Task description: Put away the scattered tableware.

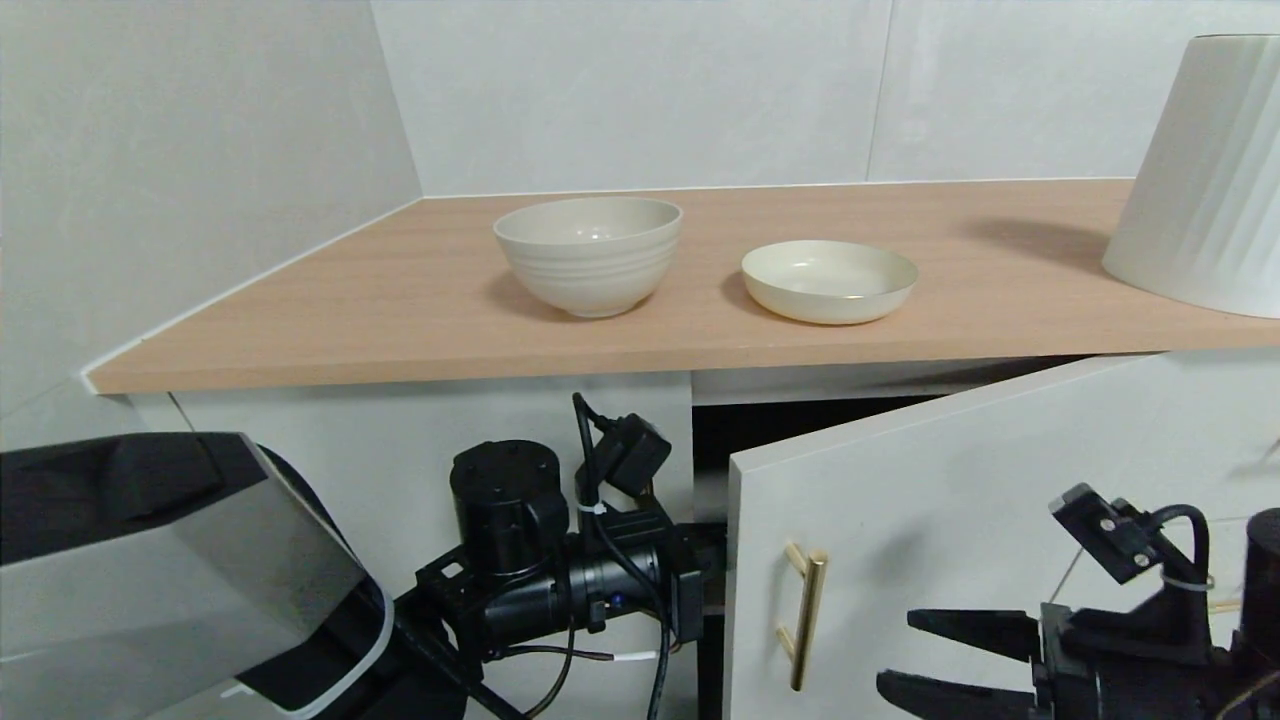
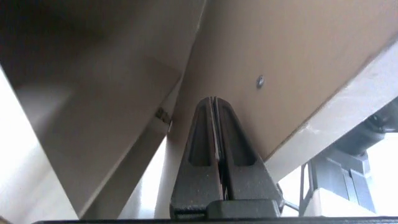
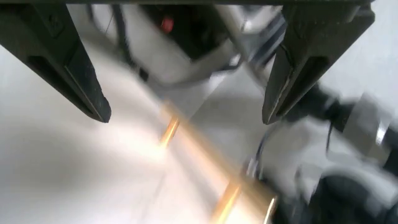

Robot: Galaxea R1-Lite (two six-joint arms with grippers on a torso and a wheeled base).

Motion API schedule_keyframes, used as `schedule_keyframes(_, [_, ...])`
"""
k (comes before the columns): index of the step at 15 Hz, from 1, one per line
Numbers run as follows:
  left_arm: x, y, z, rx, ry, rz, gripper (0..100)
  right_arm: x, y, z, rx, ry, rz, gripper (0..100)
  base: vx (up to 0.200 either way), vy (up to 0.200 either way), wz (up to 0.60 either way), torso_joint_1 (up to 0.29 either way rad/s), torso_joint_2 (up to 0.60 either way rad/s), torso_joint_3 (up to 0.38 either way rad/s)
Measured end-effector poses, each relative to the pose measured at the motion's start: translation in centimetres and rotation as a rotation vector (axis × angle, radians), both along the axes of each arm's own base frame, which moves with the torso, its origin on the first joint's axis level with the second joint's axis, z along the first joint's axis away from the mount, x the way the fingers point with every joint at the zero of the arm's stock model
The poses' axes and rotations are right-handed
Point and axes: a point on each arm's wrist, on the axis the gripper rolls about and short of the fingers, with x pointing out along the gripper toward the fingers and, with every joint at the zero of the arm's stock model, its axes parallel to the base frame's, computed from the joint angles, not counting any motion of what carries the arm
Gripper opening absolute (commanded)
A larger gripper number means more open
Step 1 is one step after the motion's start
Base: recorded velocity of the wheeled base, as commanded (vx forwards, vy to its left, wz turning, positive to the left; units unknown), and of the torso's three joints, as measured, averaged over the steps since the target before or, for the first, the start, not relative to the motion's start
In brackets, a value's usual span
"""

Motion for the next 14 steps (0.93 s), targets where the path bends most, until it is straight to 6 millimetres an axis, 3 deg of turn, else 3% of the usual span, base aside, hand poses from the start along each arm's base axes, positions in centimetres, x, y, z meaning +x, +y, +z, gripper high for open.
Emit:
schedule_keyframes(5, [0.5, -0.5, -0.2, -0.003, 0.001, 0.010, 0, -2.9, -1.7, -0.5, 0.007, 0.003, 0.020, 100, -0.200, 0.000, 0.00, 0.002, 0.00, 0.000])
schedule_keyframes(13, [3.1, -2.8, -0.1, 0.031, 0.043, 0.053, 0, -3.7, -2.3, -0.5, 0.016, -0.008, 0.023, 100, 0.000, 0.000, 0.00, 0.000, 0.00, 0.000])
schedule_keyframes(14, [3.1, -3.2, 0.0, 0.030, 0.041, 0.049, 0, -3.8, -2.3, -0.5, 0.017, -0.011, 0.024, 100, -0.200, 0.000, 0.00, 0.002, 0.00, 0.002])
